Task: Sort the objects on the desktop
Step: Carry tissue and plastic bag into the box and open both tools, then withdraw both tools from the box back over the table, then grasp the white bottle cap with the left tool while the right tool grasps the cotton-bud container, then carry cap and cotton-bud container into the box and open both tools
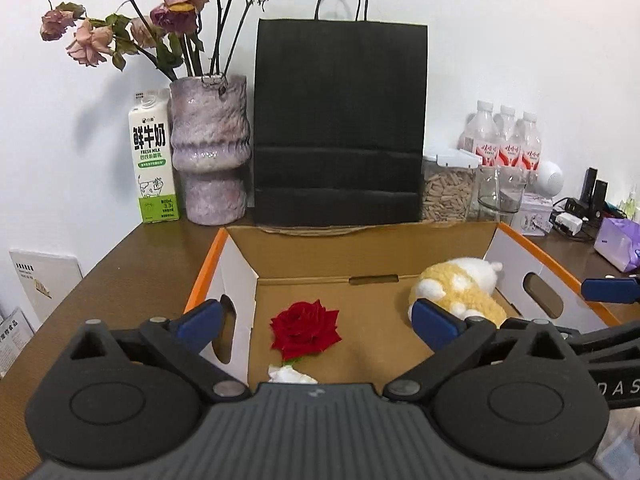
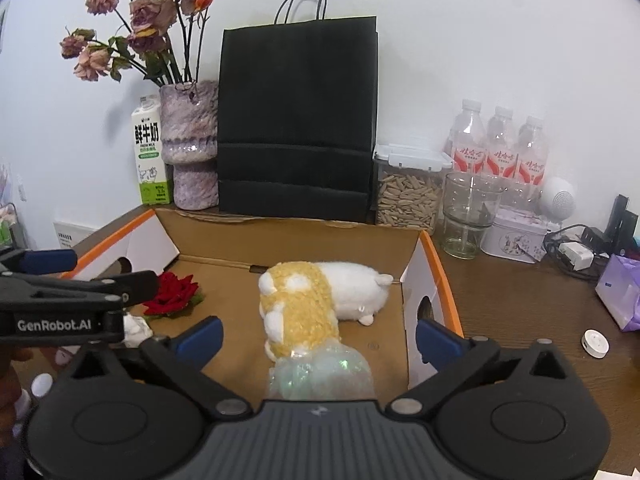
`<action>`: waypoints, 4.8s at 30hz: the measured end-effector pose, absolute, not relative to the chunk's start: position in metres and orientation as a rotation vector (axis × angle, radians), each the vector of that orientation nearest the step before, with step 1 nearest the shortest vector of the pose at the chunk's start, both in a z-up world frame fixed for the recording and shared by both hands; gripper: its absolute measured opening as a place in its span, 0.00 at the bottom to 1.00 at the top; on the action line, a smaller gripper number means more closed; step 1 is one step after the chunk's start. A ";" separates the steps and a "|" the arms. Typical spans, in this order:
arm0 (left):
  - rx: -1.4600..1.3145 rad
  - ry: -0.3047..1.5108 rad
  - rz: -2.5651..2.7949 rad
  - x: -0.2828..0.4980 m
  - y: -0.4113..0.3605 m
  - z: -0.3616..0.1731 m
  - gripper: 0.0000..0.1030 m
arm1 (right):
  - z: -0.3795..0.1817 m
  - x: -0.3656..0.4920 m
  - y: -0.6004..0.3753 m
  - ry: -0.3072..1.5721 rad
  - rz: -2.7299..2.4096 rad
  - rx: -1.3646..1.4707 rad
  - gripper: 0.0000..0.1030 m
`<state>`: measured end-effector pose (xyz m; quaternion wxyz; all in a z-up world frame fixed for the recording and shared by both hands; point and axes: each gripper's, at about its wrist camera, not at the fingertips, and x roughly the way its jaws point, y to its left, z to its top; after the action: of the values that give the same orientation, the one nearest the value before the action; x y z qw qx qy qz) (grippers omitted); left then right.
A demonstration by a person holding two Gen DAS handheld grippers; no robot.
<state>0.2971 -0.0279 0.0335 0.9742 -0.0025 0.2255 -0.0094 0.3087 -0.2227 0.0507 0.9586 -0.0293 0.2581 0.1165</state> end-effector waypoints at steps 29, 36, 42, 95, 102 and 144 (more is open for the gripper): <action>0.017 0.321 0.010 0.263 -0.031 0.074 1.00 | 0.087 0.278 -0.223 0.424 0.227 -0.055 1.00; 0.010 0.303 0.016 0.241 -0.028 0.084 1.00 | 0.099 0.255 -0.222 0.395 0.235 -0.058 1.00; -0.008 0.305 0.009 0.222 -0.024 0.089 1.00 | 0.106 0.231 -0.224 0.380 0.230 -0.062 1.00; 0.007 0.590 0.133 0.155 0.055 0.002 1.00 | 0.008 0.173 -0.272 0.652 0.100 -0.060 0.97; 0.001 0.649 0.127 0.177 0.058 -0.011 0.90 | 0.001 0.193 -0.270 0.673 0.105 -0.077 0.92; -0.083 0.355 -0.005 0.214 0.010 0.067 0.40 | 0.073 0.220 -0.242 0.349 0.219 0.020 0.62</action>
<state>0.2136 0.0104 0.0669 0.9834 -0.0412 0.1765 -0.0026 0.2198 -0.2422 0.0734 0.9788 0.0100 0.1732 0.1089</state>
